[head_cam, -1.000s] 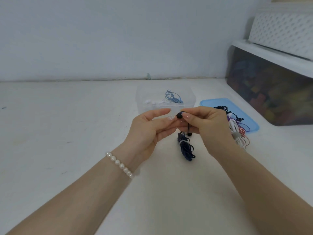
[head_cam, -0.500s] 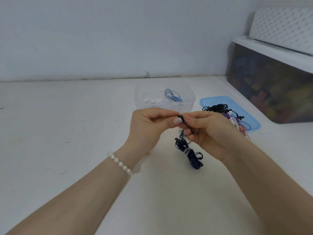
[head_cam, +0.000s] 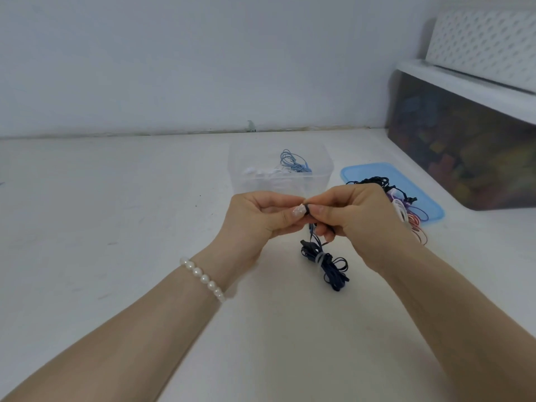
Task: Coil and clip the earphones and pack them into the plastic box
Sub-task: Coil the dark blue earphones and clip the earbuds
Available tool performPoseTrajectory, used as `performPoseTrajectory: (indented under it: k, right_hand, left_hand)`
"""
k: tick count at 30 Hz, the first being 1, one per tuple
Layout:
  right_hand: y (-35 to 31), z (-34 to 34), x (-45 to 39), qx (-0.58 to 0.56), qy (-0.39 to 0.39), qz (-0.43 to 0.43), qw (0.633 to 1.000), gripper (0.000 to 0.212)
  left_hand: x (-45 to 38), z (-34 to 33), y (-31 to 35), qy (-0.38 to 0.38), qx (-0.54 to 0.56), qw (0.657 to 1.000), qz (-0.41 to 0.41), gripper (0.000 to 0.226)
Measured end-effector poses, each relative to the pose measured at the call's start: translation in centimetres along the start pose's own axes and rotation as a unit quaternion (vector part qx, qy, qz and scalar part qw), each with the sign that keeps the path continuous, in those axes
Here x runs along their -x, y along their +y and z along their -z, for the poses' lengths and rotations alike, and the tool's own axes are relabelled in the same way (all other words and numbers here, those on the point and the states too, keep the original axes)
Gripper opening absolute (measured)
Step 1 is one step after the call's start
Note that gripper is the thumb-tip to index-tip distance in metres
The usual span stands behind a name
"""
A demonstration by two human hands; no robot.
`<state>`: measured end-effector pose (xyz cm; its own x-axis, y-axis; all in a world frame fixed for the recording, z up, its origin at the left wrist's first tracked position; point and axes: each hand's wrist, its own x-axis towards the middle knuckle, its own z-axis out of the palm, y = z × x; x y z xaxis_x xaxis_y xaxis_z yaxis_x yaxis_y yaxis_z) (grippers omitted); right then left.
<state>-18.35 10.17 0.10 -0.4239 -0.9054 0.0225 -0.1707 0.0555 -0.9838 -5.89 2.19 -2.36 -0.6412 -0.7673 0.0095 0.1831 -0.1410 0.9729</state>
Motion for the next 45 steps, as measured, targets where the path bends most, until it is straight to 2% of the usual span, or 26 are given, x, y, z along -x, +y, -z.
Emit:
performPoseTrajectory:
  k: [6,11,14,16,18,20,22,24,27,29,33,36,41,45]
  right_hand:
    - [0.4,-0.4,-0.2,-0.023,0.021,-0.015,0.999,0.012]
    - [0.8,0.2,-0.4,0.14,0.017,0.005,0.99,0.017]
    - [0.4,0.9,-0.1,0.289,0.024,-0.002,0.957,0.044]
    - [-0.5,0.7,0.8,0.369,-0.012,-0.034,0.929,0.057]
    - [-0.9,-0.3,1.8,0.445,-0.076,-0.061,0.89,0.056]
    - [-0.3,-1.4,2.1,0.486,-0.108,-0.045,0.866,0.049]
    - [0.3,-1.6,1.8,0.469,-0.101,-0.029,0.877,0.036]
    - [0.5,-1.1,1.4,0.413,-0.087,-0.029,0.906,0.028]
    - [0.4,-0.2,0.4,0.287,-0.025,0.008,0.958,0.021]
    - [-0.1,0.1,-0.2,0.213,0.02,0.048,0.976,0.023]
    - [-2.5,0.6,-2.4,0.172,0.086,0.12,0.974,0.025]
    - [-4.9,0.3,-4.9,0.142,0.103,0.14,0.975,0.023]
    - [-5.5,-2.8,-9.7,0.102,0.117,0.104,0.982,0.024]
    - [-3.1,-5.2,-12.4,0.131,0.134,0.053,0.981,0.029]
  left_hand:
    - [-0.1,0.0,0.5,0.039,-0.099,0.994,-0.027,0.008]
    - [-0.3,0.5,0.5,0.035,-0.176,0.983,-0.04,0.008]
    - [-0.7,1.1,0.5,0.056,-0.213,0.974,-0.047,0.014]
    - [-0.9,1.3,0.5,0.061,-0.228,0.97,-0.054,0.017]
    - [-1.0,1.5,0.5,0.058,-0.224,0.971,-0.053,0.018]
    - [-1.1,1.7,0.5,0.052,-0.214,0.974,-0.044,0.016]
    - [-1.1,1.8,0.5,0.048,-0.209,0.976,-0.039,0.014]
    - [-1.1,1.9,0.5,0.05,-0.206,0.976,-0.04,0.01]
    - [-1.3,2.1,0.8,0.057,-0.184,0.98,-0.058,0.012]
    - [-1.5,2.4,1.1,0.073,-0.157,0.982,-0.081,0.015]
    - [-1.8,3.0,1.6,0.111,-0.14,0.977,-0.119,0.018]
    - [-1.9,3.5,1.8,0.129,-0.13,0.976,-0.114,0.016]
    - [-2.4,4.4,1.6,0.154,-0.145,0.973,-0.094,0.013]
    - [-2.4,4.6,1.4,0.15,-0.164,0.971,-0.087,0.014]
